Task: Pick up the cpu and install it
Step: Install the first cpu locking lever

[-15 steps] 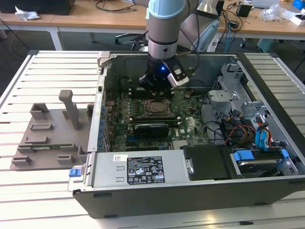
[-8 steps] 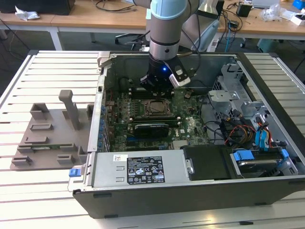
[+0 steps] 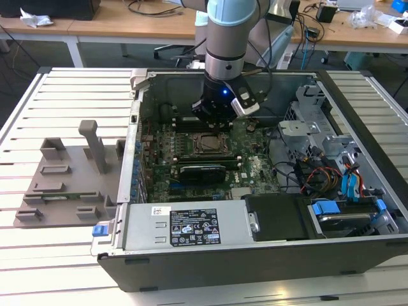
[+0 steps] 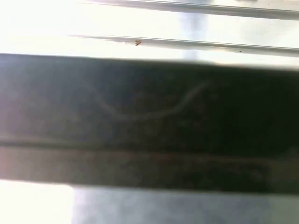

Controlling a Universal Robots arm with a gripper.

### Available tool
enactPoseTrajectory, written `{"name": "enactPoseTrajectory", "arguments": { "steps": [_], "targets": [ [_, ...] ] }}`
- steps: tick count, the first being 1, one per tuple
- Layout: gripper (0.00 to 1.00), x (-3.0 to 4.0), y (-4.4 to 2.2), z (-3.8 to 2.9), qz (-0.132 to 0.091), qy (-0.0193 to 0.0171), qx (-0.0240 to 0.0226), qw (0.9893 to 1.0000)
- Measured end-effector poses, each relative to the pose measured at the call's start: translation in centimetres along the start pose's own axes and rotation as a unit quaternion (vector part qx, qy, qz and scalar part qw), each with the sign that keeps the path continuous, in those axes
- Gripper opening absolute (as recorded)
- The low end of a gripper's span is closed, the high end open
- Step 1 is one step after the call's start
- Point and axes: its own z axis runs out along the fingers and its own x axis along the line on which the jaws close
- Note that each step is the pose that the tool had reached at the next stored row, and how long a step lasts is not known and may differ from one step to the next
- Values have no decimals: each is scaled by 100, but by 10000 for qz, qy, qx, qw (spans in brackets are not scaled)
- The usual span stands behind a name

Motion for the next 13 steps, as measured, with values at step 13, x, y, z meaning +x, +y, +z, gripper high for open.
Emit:
{"name": "enactPoseTrajectory", "arguments": {
  "steps": [13],
  "targets": [
    [11, -28, 31, 21, -3, 0, 30, 10000]
  ]
}}
